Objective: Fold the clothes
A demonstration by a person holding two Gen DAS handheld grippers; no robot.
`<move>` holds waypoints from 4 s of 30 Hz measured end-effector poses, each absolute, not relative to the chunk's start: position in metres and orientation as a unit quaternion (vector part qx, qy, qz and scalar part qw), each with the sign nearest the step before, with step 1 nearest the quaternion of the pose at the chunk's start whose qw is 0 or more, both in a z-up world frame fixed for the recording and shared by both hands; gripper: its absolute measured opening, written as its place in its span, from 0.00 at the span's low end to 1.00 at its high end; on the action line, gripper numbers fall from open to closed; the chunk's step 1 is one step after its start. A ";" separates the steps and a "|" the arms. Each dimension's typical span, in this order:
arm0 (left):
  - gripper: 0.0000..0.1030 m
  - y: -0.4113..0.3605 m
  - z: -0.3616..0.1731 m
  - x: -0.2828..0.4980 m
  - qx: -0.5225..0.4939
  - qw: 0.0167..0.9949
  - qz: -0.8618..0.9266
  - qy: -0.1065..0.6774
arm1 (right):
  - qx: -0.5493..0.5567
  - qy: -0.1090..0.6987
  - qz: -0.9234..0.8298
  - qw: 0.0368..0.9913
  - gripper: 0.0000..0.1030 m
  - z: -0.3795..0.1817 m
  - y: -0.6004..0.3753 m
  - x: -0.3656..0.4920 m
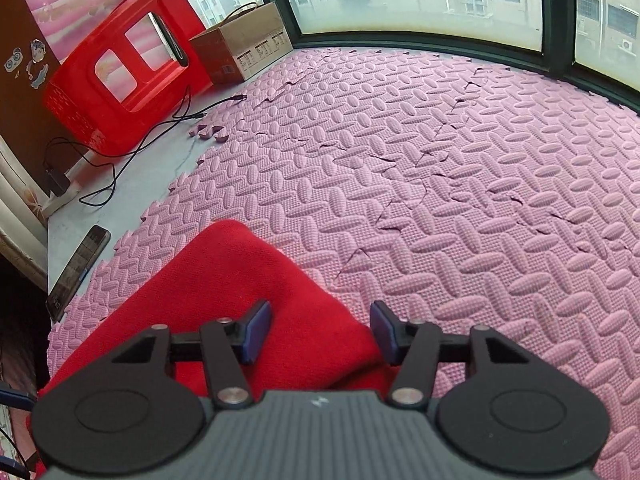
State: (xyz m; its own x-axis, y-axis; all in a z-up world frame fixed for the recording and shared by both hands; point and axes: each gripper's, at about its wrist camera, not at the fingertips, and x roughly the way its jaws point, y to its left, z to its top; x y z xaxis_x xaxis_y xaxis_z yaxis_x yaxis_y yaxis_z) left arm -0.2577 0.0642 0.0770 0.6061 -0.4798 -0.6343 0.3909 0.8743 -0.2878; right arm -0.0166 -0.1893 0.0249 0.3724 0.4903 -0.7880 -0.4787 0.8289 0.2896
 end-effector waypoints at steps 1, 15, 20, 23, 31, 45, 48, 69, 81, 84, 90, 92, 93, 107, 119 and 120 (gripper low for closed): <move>0.56 0.066 0.075 -0.259 -0.060 0.894 -0.237 0.376 | 0.004 0.479 0.292 0.828 0.52 0.025 -0.190 -0.018; 0.58 0.072 0.040 -0.248 -0.057 0.878 -0.230 0.415 | -0.012 0.495 0.217 0.841 0.50 0.039 -0.232 -0.080; 0.58 0.075 0.039 -0.230 -0.063 0.876 -0.245 0.411 | -0.012 0.494 0.189 0.848 0.50 0.043 -0.243 -0.112; 0.54 0.074 0.040 -0.215 -0.058 0.875 -0.255 0.408 | -0.003 0.490 0.176 0.854 0.50 0.043 -0.248 -0.127; 0.53 0.075 0.041 -0.169 -0.063 0.865 -0.270 0.418 | -0.018 0.451 0.153 0.879 0.50 0.054 -0.256 -0.165; 0.59 0.101 0.045 -0.196 -0.106 0.870 -0.229 0.424 | -0.291 0.292 0.315 0.855 0.61 0.084 -0.146 -0.241; 0.64 0.100 0.047 -0.207 -0.112 0.869 -0.230 0.424 | -0.349 0.265 0.333 0.835 0.67 0.070 -0.117 -0.254; 0.57 0.089 0.016 -0.227 -0.177 0.831 -0.260 0.458 | -0.295 0.290 0.322 0.852 0.34 0.052 -0.113 -0.236; 0.41 0.123 0.001 -0.211 -0.307 0.798 -0.213 0.473 | -0.272 0.289 0.319 0.860 0.33 0.054 -0.122 -0.234; 0.41 0.121 -0.002 -0.206 -0.331 0.788 -0.209 0.476 | -0.268 0.288 0.313 0.864 0.32 0.056 -0.123 -0.232; 0.41 0.127 -0.010 -0.200 -0.394 0.762 -0.194 0.476 | -0.260 0.291 0.309 0.867 0.32 0.056 -0.127 -0.229; 0.41 0.127 -0.005 -0.202 -0.386 0.770 -0.193 0.469 | -0.266 0.289 0.311 0.866 0.32 0.054 -0.126 -0.230; 0.41 0.127 -0.002 -0.203 -0.379 0.776 -0.193 0.465 | -0.270 0.287 0.312 0.864 0.32 0.053 -0.126 -0.231; 0.65 0.117 0.012 -0.234 -0.332 0.794 -0.239 0.449 | -0.213 0.315 0.312 0.871 0.32 0.056 -0.132 -0.221; 0.70 0.109 0.019 -0.223 -0.352 0.794 -0.243 0.431 | -0.223 0.313 0.308 0.870 0.32 0.053 -0.128 -0.223; 0.71 0.111 0.022 -0.225 -0.346 0.799 -0.245 0.427 | -0.230 0.311 0.309 0.869 0.32 0.052 -0.127 -0.225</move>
